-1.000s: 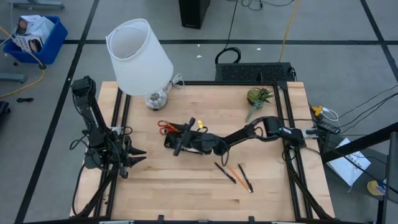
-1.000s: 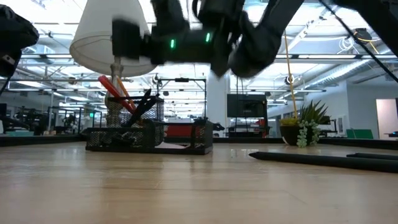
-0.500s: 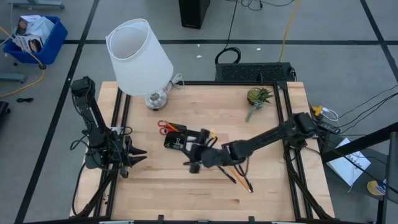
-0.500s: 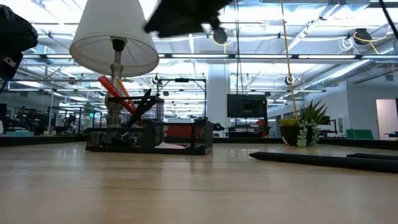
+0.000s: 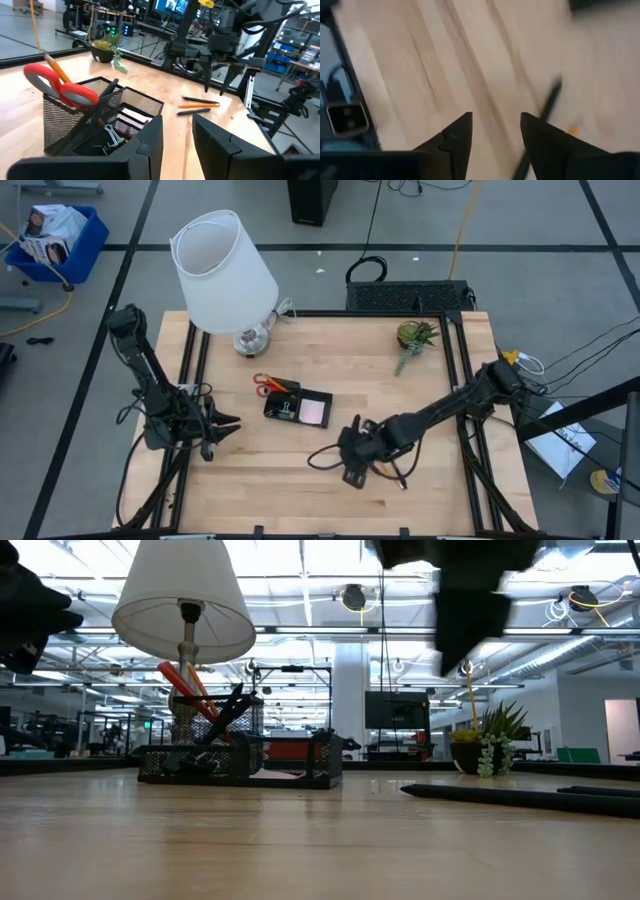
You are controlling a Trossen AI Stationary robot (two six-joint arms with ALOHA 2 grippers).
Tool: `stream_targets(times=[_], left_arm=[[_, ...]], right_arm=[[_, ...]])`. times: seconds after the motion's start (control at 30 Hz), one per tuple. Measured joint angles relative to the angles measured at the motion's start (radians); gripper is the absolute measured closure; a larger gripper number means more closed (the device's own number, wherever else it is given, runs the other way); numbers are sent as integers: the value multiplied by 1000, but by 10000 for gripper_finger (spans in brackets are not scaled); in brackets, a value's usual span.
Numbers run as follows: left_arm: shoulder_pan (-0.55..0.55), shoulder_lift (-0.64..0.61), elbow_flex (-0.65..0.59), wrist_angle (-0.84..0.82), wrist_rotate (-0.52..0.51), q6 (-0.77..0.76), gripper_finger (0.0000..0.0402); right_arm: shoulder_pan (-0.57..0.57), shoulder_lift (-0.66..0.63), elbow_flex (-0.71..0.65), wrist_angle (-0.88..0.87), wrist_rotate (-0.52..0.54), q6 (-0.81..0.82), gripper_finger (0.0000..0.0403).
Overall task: Pick and place office supplies into organizer
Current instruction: Put the black pen into the black desk organizer
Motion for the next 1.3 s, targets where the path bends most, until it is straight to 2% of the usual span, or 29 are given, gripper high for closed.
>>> stream_targets(times=[0.17, 0.33, 0.53, 0.8, 1.03, 1.3], left_arm=[[27, 0, 0, -24, 61, -31, 293], [45, 0, 0, -46, 91, -48, 293], [47, 0, 0, -50, 113, -60, 293], [48, 0, 0, -53, 111, -86, 293], [54, 0, 0, -54, 101, -86, 293], [78, 0, 0, -77, 121, -100, 293]], right_arm=[[21, -1, -3, -147, -97, 163, 254], [40, -1, -94, -63, -142, 264, 262], [50, 0, -229, 57, -141, 326, 269], [24, 0, -265, 152, -7, 223, 280], [1, 65, -264, 212, 64, 168, 291], [-40, 115, -188, 195, 137, 78, 294]])
